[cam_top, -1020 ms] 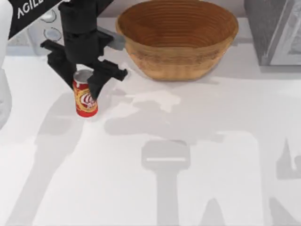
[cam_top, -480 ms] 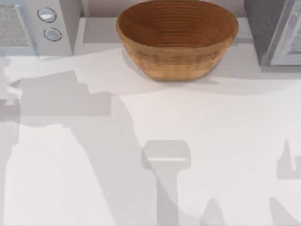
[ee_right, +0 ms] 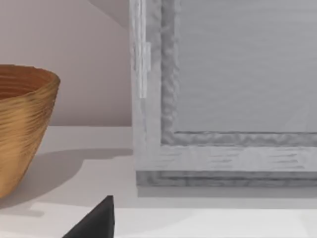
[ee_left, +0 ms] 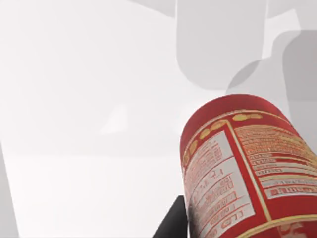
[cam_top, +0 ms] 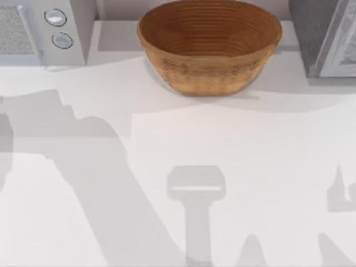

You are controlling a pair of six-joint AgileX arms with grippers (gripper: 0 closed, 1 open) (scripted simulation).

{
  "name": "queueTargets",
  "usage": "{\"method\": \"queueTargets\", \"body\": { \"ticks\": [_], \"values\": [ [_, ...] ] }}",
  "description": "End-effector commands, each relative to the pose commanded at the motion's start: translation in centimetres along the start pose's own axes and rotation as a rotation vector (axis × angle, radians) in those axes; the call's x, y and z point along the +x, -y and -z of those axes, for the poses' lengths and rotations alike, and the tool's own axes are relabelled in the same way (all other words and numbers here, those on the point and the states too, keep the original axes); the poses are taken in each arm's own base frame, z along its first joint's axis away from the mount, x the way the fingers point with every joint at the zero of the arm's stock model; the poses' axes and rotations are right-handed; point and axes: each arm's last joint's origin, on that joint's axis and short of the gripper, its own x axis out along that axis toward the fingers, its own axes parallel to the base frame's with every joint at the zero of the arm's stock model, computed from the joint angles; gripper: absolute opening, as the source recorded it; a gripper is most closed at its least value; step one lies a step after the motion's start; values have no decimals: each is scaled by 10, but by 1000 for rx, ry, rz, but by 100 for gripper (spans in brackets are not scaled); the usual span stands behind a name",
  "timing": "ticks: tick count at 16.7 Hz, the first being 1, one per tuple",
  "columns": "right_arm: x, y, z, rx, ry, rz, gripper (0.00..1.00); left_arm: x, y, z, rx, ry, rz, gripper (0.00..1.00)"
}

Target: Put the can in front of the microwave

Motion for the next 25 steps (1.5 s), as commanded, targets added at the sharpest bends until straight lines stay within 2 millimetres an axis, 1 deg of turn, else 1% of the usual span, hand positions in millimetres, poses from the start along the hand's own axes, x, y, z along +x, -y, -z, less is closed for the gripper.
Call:
{"method": "queueTargets", "body": {
  "ticks": [4, 7, 20, 21, 25],
  "values": [
    [0, 0, 0, 0, 0, 0, 100, 7, -1, 0, -3, 5, 1, 0],
    [0, 0, 0, 0, 0, 0, 100, 7, -1, 0, -4, 5, 1, 0],
    [0, 0, 0, 0, 0, 0, 100, 7, -1, 0, -4, 5, 1, 98],
    [0, 0, 0, 0, 0, 0, 100, 7, -1, 0, -4, 5, 1, 100],
    [0, 0, 0, 0, 0, 0, 100, 7, -1, 0, -4, 5, 1, 100]
  ]
}}
